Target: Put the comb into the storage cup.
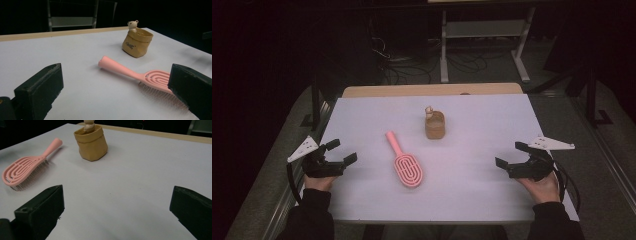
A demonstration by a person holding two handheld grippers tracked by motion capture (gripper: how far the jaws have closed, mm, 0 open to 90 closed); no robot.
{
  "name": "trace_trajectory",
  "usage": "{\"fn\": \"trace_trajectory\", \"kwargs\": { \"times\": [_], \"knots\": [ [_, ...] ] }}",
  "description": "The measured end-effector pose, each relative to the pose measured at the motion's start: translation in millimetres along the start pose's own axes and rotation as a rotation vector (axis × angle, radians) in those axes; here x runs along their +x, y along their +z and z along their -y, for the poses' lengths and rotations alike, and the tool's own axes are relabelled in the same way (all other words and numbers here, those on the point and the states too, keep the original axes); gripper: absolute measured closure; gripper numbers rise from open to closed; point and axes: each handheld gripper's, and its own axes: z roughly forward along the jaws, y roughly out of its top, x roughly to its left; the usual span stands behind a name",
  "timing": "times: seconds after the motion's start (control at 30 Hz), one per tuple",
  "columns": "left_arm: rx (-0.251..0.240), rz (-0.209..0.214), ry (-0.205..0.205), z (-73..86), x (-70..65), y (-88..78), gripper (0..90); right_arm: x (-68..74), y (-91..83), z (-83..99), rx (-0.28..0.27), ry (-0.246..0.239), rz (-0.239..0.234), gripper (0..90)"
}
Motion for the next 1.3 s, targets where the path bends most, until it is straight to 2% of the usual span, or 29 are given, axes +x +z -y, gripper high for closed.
{"fn": "trace_trajectory", "kwargs": {
  "times": [0.57, 0.93, 1.3],
  "knots": [
    [-0.001, 0.017, -0.006, -0.3, -2.3, -0.8, 0.0, 4.5, 0.6, -0.6, 0.006, -0.015, -0.009, 0.0],
    [0.045, 0.005, -0.002, -2.9, -2.0, 2.4, 0.0, 3.2, -1.8, -0.2, -0.003, -0.002, -0.004, 0.0],
    [0.096, 0.022, 0.058, -17.6, -6.4, 9.3, 0.0, 0.2, -3.8, 0.5, -0.006, 0.008, 0.012, 0.0]
  ]
}}
